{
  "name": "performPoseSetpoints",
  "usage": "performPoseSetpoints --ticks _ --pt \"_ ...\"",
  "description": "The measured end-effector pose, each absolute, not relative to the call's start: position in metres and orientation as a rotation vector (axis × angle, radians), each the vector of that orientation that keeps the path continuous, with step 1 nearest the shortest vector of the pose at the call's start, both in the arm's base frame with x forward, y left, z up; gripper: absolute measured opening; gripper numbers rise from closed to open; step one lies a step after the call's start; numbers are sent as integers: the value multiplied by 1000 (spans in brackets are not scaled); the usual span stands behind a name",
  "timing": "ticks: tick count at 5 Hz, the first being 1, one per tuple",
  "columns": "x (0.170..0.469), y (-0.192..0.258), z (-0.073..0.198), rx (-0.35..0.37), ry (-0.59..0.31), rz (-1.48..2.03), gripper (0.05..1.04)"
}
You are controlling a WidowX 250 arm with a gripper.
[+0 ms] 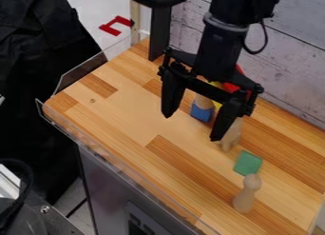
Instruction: Put the cylinder block on top of red arch block
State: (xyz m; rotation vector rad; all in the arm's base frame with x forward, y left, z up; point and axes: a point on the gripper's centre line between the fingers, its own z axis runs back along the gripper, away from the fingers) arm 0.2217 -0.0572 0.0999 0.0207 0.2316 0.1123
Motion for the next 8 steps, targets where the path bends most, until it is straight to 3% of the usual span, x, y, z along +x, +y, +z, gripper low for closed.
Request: performPoseSetpoints --ticks 1,4,6,8 --pt "218 -57 93 27 263 114 999" --pt "203 -111 104 -104 95 77 999" --pt "212 -156 95 -55 79 17 999" --pt "221 -155 86 -21 83 69 999"
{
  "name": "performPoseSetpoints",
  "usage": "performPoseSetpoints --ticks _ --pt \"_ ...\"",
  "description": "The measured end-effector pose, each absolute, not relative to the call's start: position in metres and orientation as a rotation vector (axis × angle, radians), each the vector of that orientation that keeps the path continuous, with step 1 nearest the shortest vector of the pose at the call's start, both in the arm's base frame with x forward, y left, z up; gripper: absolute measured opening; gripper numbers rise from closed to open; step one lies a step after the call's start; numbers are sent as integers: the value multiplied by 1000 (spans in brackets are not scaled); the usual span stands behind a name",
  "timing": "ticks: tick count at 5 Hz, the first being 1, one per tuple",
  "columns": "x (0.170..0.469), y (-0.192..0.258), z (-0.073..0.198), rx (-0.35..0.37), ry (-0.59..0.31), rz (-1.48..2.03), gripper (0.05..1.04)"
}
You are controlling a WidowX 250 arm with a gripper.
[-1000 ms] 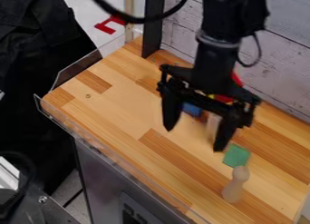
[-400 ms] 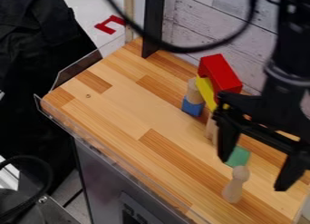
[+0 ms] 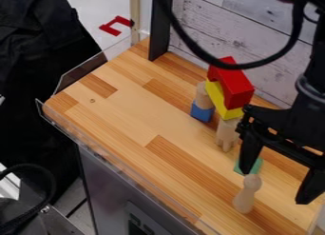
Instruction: Put the cylinder block on top of red arch block
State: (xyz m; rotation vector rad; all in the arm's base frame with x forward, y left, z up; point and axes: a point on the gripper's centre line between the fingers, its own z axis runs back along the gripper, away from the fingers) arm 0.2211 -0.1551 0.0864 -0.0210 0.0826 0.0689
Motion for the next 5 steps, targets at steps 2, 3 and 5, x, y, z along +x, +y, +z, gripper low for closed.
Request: performPoseSetpoints --ticks 2,3,5 --pt "232 -141 84 -27 76 123 999" --pt "236 -139 78 -88 78 136 999" --pt "234 -142 63 -79 117 121 999"
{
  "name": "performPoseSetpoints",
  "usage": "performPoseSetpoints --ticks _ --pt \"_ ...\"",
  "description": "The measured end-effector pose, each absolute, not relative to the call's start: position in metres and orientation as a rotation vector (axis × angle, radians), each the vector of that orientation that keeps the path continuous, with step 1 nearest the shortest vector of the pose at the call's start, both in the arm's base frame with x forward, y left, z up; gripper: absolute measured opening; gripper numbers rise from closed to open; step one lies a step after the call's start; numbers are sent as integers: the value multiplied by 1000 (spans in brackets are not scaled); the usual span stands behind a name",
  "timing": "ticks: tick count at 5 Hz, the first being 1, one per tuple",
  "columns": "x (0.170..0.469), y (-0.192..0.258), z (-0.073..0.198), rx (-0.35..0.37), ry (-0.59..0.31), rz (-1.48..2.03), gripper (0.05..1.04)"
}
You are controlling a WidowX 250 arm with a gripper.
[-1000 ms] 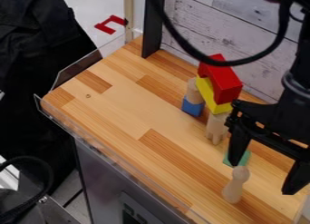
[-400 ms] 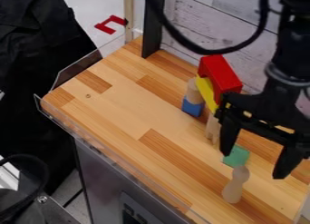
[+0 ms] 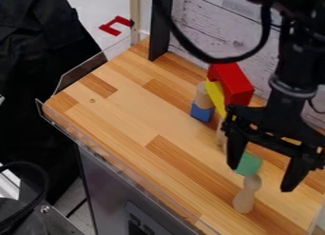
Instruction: Put the cylinder block on top of red arch block
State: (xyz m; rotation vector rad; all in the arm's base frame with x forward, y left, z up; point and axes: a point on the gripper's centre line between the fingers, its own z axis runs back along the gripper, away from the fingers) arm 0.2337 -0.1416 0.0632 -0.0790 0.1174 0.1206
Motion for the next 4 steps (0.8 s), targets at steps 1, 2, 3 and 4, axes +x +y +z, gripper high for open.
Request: performPoseSetpoints --ticks 1,2,3,4 --pt "236 -145 52 -79 147 120 999" --pt "234 -142 43 -64 184 133 967" --pt "233 -143 35 -62 219 132 748" --pt "231 -145 35 -79 237 116 446"
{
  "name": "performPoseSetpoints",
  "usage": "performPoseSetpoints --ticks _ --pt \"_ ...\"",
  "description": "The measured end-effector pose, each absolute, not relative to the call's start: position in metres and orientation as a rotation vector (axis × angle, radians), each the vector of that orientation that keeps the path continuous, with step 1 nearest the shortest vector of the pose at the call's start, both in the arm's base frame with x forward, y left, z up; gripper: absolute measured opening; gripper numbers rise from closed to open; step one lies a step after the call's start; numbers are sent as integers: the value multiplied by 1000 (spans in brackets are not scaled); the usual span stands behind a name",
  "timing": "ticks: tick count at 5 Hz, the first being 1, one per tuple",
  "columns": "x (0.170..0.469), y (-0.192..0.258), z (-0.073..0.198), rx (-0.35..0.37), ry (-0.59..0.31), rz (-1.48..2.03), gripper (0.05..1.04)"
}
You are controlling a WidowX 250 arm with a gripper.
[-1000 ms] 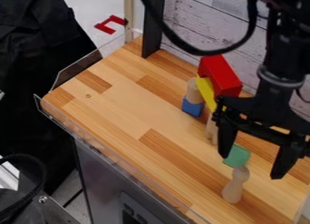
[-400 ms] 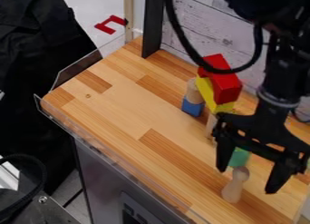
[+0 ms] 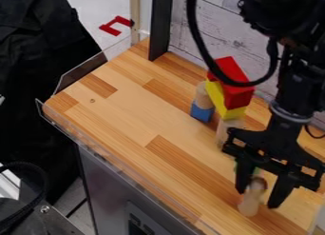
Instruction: Put the cylinder block on top of red arch block
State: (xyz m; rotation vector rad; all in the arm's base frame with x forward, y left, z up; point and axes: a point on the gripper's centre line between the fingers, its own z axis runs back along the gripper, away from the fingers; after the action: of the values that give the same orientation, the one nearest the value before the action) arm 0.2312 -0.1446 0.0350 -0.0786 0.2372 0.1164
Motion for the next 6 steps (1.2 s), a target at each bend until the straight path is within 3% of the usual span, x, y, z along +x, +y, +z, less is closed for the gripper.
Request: performPoseSetpoints --ticks 1,2,3,4,5,6 --pt "230 -142 36 -84 256 107 322" --pt "238 -138 74 -151 234 70 322" --pt "253 -129 123 -152 158 51 322" --pt "266 -117 173 -82 86 75 322" --pt "282 -98 220 -91 33 116 322" --pt "294 -74 224 -113 44 165 322"
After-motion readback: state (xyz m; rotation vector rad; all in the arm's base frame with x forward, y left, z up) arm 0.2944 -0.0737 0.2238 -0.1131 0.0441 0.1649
